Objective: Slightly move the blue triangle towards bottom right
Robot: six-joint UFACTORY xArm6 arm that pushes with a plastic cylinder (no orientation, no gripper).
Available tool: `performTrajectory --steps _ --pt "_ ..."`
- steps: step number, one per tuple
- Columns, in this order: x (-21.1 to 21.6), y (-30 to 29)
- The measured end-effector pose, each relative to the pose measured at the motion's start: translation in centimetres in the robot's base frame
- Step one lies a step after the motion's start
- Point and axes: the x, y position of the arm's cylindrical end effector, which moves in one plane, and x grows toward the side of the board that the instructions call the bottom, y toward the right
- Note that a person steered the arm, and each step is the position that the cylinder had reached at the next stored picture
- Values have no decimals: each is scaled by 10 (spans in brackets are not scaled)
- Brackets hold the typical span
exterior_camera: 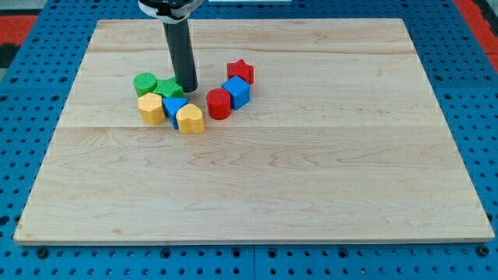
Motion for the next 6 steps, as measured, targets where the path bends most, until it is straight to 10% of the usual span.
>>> performTrajectory --steps 6 --pt "86 -39"
